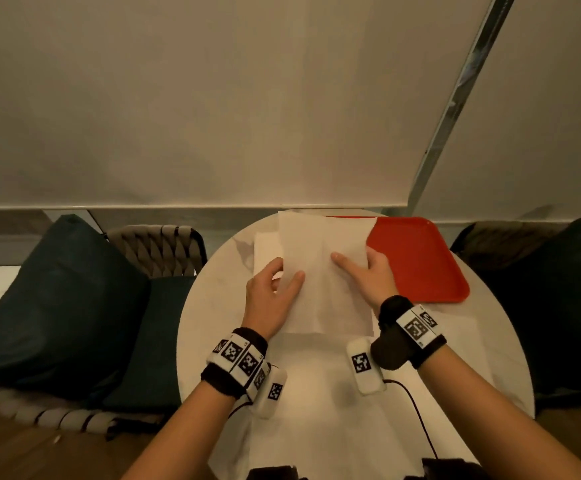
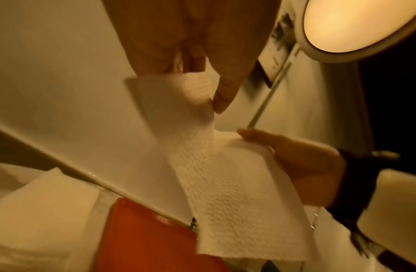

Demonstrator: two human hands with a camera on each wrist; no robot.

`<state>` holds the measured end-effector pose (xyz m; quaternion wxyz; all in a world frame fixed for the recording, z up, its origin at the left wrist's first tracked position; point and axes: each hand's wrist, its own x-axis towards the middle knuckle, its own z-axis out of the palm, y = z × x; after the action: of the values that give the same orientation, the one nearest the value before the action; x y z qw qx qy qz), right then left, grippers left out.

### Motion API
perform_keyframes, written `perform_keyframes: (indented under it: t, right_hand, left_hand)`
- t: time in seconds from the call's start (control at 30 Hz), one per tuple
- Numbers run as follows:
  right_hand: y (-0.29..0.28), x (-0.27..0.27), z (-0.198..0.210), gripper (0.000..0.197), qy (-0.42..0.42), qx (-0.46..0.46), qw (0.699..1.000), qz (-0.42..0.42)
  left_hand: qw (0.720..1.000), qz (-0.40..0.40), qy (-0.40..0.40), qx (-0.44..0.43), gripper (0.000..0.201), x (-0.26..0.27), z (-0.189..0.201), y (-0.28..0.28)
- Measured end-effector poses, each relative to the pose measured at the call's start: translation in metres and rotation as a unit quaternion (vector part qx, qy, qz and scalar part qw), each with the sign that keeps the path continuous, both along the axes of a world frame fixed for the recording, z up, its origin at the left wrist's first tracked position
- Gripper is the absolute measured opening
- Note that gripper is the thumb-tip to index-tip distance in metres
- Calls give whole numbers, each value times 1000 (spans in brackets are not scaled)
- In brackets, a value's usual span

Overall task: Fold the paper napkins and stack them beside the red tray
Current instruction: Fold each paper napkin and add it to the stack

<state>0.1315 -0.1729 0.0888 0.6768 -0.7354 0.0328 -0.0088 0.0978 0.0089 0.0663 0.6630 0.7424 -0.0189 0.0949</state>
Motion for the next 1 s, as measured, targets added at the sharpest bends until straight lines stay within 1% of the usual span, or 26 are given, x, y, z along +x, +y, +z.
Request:
perform_keyframes:
  t: [0.07, 0.13, 0.2, 0.27, 0.3, 0.4, 0.43, 0.5, 0.57, 0.63, 0.67, 0.77, 0.83, 0.87, 0.93, 0.97, 1.0]
  right_hand:
    - [13, -5, -1, 20, -15, -12, 999, 25]
    - [24, -8, -5, 22, -35, -28, 998, 50]
    - [32, -12, -5, 25, -30, -25, 996, 76]
    - [38, -14, -6, 29, -1, 1, 994, 107]
    - [39, -14, -6, 32, 15, 18, 992, 121]
    - [39, -12, -11, 40, 47, 49, 984, 162]
    - [39, -10, -13, 41, 54, 50, 982, 171]
    - [37, -3, -18, 41, 55, 40, 984, 168]
    - [32, 7, -26, 33, 38, -2, 992, 124]
    - [27, 18, -37, 27, 37, -57, 994, 87]
    - [25, 23, -44, 25, 51, -68, 993, 88]
    - [28, 30, -63, 27, 99, -26, 986, 130]
    - [34, 37, -75, 30, 110, -26, 983, 147]
    - [38, 42, -82, 31, 110, -44, 981, 150]
    - [46, 57, -97, 33, 109, -83, 979, 152]
    - [49, 67, -103, 34, 111, -99, 978, 149]
    - [53, 78, -108, 36, 112, -113, 977, 144]
  left_hand:
    - [1000, -23, -6, 18, 12, -1, -3, -4]
    - [999, -44, -8, 18, 12, -1, -5, -6]
    - [998, -56, -11, -7, 10, -2, -5, -8]
    - [998, -53, -5, -41, 9, -2, -7, -7]
    - [997, -45, 9, -67, 11, -2, -9, -5]
    - [986, -21, 63, -153, 32, -1, -14, 0]
    - [985, -13, 69, -157, 39, 1, -17, 2]
    - [988, 1, 70, -135, 53, 5, -24, 8]
    - [991, 13, 67, -119, 64, 11, -31, 13]
    - [989, 17, 69, -130, 70, 16, -35, 17]
    - [987, 14, 73, -144, 73, 19, -37, 19]
    - [981, 3, 96, -166, 80, 28, -52, 23]
    - [984, -3, 113, -135, 74, 35, -69, 27]
    - [989, -1, 118, -94, 65, 40, -79, 30]
    - [992, 11, 125, 16, 43, 54, -93, 37]
    - [990, 16, 125, 62, 37, 63, -99, 40]
    - [988, 20, 122, 93, 35, 74, -104, 43]
